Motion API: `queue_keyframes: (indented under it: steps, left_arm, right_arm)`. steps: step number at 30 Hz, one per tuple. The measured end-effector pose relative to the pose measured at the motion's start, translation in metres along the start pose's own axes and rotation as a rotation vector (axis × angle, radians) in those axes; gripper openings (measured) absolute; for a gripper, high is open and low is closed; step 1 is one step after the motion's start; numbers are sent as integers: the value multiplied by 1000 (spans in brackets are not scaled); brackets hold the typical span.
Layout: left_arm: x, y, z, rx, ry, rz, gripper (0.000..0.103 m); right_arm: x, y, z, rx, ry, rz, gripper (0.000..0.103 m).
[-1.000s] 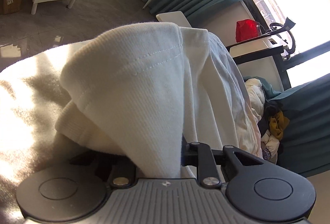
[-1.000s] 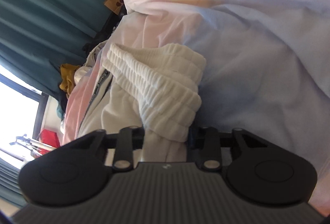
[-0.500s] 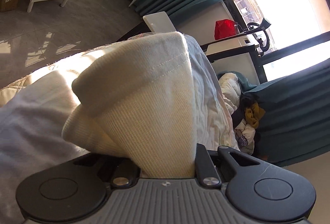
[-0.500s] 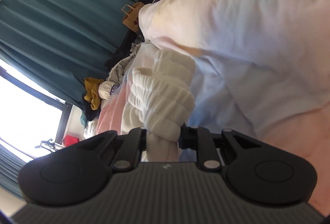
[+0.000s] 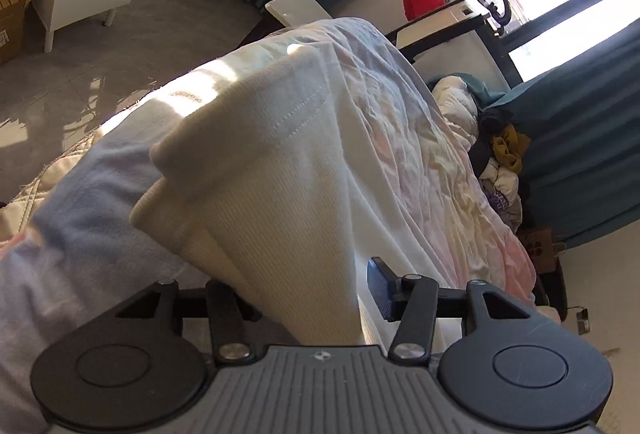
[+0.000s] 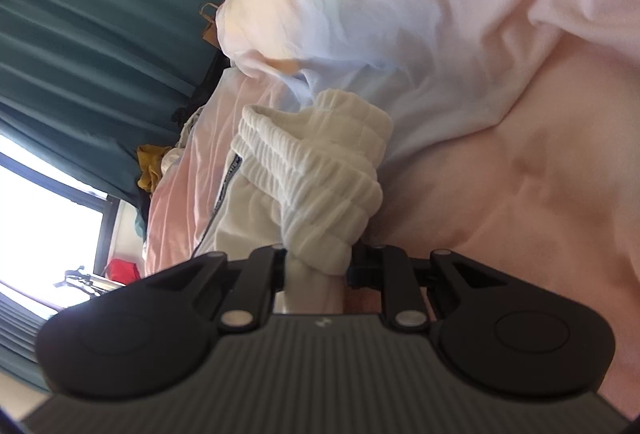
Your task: Fold clothes
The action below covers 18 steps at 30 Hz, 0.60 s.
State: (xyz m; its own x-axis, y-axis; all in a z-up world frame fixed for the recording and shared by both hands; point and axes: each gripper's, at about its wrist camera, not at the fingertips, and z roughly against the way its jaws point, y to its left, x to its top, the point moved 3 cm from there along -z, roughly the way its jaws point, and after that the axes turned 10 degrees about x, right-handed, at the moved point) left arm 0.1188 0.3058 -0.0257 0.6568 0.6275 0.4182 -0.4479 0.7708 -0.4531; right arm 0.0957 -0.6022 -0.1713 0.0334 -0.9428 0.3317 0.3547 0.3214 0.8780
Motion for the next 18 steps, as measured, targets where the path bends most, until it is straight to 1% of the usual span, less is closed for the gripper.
queue_keyframes:
  steps: [1, 3, 5, 8, 10, 12, 13, 17, 18]
  left_arm:
    - [-6, -10, 12, 17, -28, -50, 58]
    - [-19, -30, 36, 46, -93, -145, 72]
    - [-31, -49, 49, 40, -136, -189, 74]
    - [-49, -92, 51, 40, -178, -270, 74]
    - [-61, -131, 44, 30, -224, -348, 74]
    - [-79, -159, 31, 20, -239, -410, 74]
    - [-89, -174, 21, 21, -232, -436, 74]
    - [-122, -215, -26, -25, -198, -557, 74]
    - [-128, -224, -42, -19, -192, -592, 74]
  right_arm:
    - [0, 0, -1, 1, 0, 10, 20]
    - [-1, -2, -1, 5, 2, 22, 20]
    - [-1, -4, -1, 9, 4, 33, 20]
    - [-3, -3, -2, 9, 2, 52, 20]
    - [-3, -3, -2, 10, 0, 60, 20]
    - [-3, -3, -2, 12, -1, 69, 20]
    - [-3, -2, -3, 11, -3, 74, 20]
    - [-4, 2, -4, -1, -4, 112, 20]
    - [-4, 3, -4, -6, -3, 126, 20]
